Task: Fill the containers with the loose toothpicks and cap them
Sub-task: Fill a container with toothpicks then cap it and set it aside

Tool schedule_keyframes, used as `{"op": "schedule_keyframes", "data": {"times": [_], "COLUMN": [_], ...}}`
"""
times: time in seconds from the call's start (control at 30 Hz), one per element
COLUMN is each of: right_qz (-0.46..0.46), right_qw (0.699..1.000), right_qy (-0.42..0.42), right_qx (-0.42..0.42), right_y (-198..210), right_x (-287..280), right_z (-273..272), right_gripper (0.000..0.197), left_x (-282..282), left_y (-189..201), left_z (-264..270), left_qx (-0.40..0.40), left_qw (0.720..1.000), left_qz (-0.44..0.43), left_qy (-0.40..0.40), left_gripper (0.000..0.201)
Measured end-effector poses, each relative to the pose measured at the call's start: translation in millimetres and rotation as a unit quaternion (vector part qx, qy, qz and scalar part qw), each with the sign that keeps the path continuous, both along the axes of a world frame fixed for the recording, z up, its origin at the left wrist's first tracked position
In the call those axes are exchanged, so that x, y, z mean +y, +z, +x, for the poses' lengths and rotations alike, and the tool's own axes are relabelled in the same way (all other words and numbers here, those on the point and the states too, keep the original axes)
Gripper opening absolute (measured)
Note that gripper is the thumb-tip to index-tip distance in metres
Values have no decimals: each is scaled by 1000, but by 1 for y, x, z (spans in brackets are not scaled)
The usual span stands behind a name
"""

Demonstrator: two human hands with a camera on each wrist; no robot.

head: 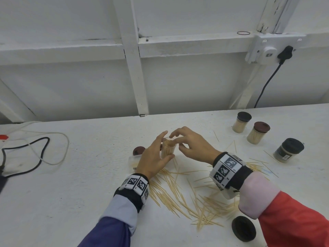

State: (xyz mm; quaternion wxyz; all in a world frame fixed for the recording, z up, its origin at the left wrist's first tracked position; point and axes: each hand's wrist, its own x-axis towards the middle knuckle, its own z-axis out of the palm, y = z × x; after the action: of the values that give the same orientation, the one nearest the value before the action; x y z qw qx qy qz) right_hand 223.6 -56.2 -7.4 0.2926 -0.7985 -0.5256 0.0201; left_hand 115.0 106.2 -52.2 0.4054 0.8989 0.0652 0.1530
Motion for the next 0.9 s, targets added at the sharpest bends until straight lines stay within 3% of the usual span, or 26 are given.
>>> {"op": "schedule_keyframes", "data": {"times": [0.17,0.27,0.33,0.43,0.7,0.9], "right_qz": [78,-41,-164,-274,-296,-333], "right_qw": [990,992,985,960,946,935], "right_qy": [-95,-94,-29,56,70,47], "right_qx": [65,73,50,-4,-115,-112], "right_y": [-6,-8,-12,-19,-25,-26], "right_x": [-3,-9,-12,-10,-5,-8], "right_z": [9,14,11,-3,-19,-17], "right_gripper": [35,21,14,21,15,15], "left_x": [1,1,2,2,2,2], "left_y": [0,0,0,-1,-3,-3], "left_z": [0,0,1,1,1,2], "left_qx": [-3,-7,-8,-5,2,9], "left_qw": [999,999,999,999,999,999], "left_qz": [26,34,36,35,37,32], "left_qy": [20,31,36,33,27,26], "left_gripper": [83,82,81,81,81,82]}}
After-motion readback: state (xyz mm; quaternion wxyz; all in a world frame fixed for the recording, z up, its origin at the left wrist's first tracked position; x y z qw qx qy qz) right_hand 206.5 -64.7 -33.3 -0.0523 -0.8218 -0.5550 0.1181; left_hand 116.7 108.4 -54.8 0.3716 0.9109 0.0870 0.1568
